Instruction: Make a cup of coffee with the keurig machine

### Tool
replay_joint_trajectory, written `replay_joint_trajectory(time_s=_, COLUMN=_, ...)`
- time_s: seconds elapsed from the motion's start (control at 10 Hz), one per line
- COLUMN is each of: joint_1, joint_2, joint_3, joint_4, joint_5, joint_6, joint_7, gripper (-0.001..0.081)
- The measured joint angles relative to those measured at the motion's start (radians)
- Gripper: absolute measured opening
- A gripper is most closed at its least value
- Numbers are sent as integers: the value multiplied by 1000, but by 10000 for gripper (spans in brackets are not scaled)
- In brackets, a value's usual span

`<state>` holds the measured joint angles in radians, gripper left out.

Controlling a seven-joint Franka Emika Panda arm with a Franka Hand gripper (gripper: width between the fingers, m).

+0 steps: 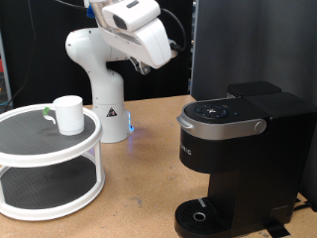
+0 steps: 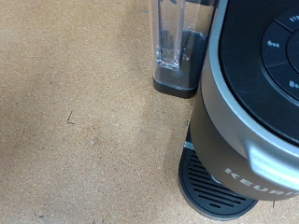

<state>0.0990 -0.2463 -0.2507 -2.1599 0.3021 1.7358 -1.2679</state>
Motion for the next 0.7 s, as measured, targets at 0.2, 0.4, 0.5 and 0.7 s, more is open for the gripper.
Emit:
replay_joint_trajectory(time_s=0.2, joint_1=0, joint_2=-6, joint_3=2, joint_4=-36, joint_5=60, joint_6=132, joint_7=47, gripper=1)
replay_joint_trajectory(time_s=0.4, joint_1=-11, joint_2=-50, joint_3=-16, joint_4=-114, joint_5=188, joint_6=258, joint_7=61, gripper=1)
replay_joint_trajectory(time_s=0.5, joint_1=-23, joint_2=-77, joint_3=-31, joint_4=-140, joint_5=208, joint_6=260, joint_7=67, gripper=1)
replay_joint_trajectory(time_s=0.7, joint_1=-45, joint_2=-114, joint_3=-62, joint_4=-153, joint_5=203, joint_6=166, joint_7=66, gripper=1)
